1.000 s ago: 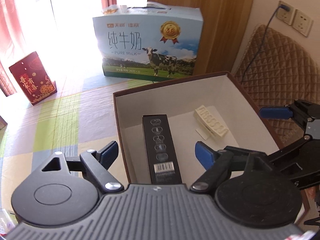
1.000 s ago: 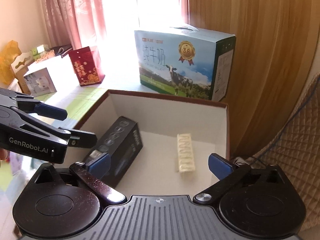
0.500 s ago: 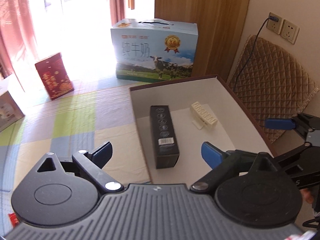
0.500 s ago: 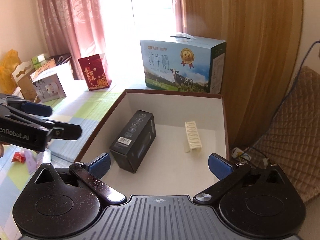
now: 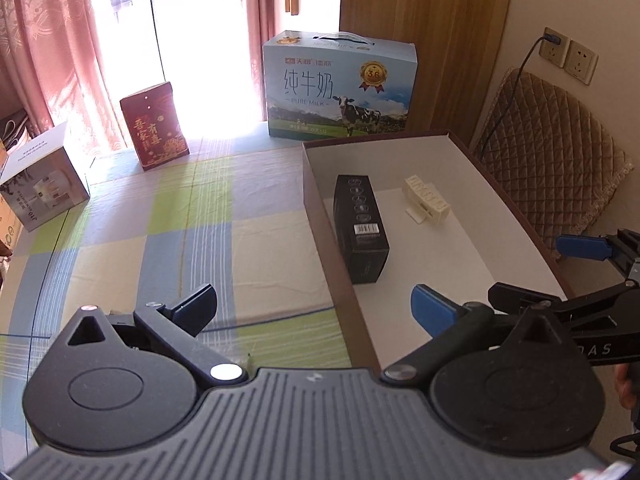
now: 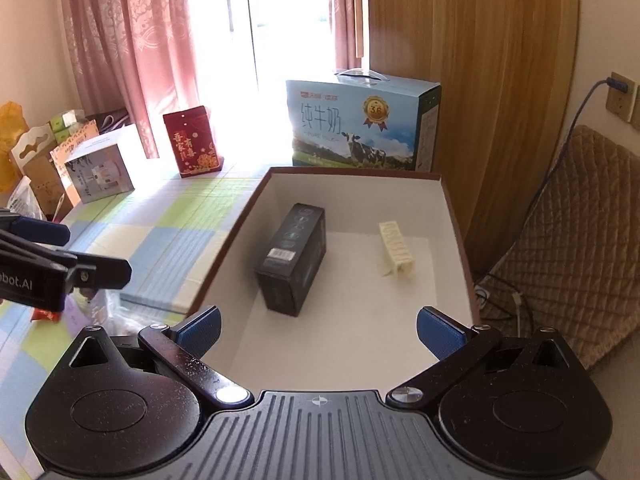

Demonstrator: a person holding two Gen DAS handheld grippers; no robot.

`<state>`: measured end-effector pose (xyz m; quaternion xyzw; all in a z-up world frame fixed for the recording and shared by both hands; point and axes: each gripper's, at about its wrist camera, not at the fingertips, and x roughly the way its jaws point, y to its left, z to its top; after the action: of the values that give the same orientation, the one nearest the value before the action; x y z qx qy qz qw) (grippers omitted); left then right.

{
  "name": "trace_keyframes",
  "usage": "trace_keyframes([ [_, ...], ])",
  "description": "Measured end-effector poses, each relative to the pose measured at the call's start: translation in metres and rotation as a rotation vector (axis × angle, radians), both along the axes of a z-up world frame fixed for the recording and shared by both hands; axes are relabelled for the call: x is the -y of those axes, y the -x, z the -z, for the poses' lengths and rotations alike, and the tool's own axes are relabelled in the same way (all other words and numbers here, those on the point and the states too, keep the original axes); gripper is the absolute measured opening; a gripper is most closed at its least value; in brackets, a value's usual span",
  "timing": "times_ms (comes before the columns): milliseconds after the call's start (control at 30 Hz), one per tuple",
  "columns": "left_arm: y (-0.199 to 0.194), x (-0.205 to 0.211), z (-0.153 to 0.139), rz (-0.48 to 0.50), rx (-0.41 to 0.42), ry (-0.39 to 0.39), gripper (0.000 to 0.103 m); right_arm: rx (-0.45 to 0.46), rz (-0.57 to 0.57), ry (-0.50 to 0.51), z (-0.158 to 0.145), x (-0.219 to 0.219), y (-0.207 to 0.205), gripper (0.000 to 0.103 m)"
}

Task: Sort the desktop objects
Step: 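Withdraw both open grippers from the box back toward the table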

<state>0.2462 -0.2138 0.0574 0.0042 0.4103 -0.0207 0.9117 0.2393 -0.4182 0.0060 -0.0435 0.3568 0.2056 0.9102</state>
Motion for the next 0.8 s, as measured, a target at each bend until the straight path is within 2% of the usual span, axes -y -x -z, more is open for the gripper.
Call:
trace_keyframes([
  [400,0.062,-0.051,-0.001,0.062,-0.015,0.045,0.102,-0.013,0.078,0.018,-0.003,-0.044,0.061,0.101],
  [800,0.113,-0.110,0.007,0.029,-0.015,-0.034,0.102,-0.072,0.070,0.002,0.008,-0.086,0.108,0.101],
])
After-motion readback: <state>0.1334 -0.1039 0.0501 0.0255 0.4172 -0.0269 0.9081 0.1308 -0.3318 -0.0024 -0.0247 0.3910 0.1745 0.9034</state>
